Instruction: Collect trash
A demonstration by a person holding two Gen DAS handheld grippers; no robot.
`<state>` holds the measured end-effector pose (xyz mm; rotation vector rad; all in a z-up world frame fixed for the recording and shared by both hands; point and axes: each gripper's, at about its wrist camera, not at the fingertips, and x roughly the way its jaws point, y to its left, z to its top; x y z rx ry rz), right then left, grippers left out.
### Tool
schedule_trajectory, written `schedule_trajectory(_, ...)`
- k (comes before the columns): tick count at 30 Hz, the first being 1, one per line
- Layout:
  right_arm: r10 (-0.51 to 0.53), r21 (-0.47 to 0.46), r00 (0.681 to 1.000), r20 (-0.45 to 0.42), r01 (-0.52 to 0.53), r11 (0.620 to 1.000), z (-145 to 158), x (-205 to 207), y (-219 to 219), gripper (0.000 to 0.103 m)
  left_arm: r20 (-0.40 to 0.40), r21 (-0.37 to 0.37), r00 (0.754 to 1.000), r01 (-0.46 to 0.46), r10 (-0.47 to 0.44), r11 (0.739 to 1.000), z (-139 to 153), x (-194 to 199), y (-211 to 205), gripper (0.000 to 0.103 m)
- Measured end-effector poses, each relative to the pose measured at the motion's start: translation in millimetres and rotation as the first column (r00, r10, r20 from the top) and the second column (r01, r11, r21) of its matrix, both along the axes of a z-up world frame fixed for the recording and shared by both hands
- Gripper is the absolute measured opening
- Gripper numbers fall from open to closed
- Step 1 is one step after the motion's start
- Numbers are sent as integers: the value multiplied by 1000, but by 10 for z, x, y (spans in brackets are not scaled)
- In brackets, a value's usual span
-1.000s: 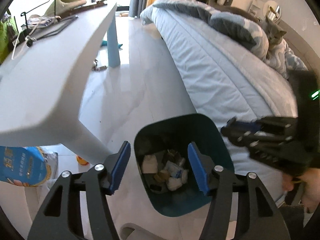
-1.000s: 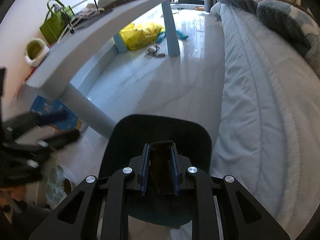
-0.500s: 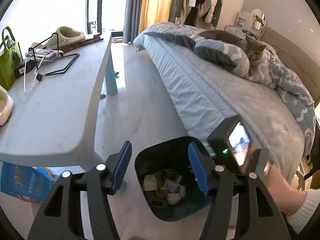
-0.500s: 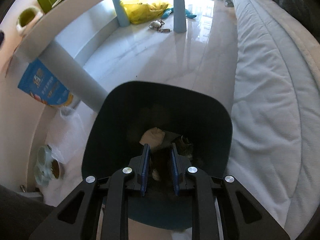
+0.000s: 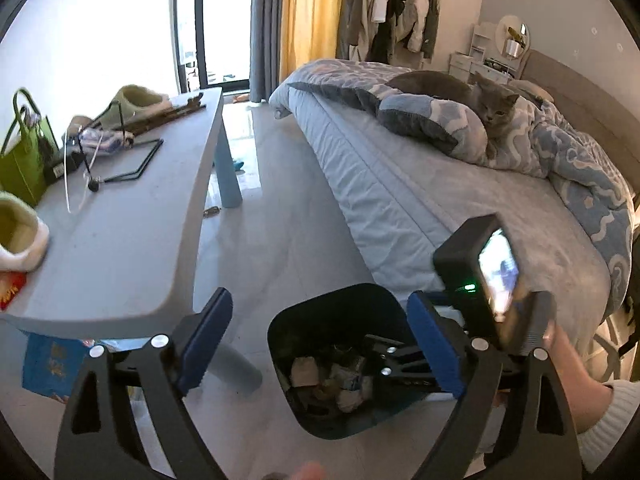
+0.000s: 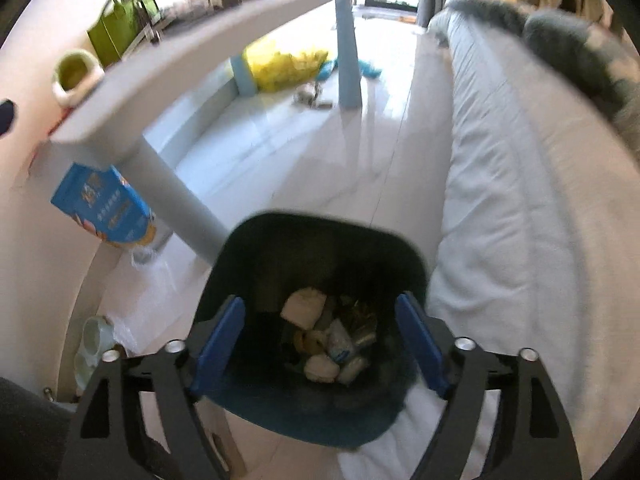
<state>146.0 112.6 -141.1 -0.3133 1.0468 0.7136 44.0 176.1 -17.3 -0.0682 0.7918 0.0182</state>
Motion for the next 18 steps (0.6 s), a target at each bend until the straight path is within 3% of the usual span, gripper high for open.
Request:
schedule_trajectory(3,-27,50,999,43,25,998,288,-71,-200,89,22,-20,1000,6,-5,1000,145,-80,-138,93)
schedule_trajectory(8,-107,110,983,150,91,990,813,-345,-671,99,58,10,998,-25,25,1000,290,-339,-356,97)
schedule_trajectory(12,-151,126,953,264,121,985,1207,-586,-1066,99,98,32,992,-86,83,996,433,-522,-464,99)
schedule_trajectory(18,-269,212,884,382,199,957,1749,-999,-1811,100,153,59,984,-95,85,994,628,-768,-691,100)
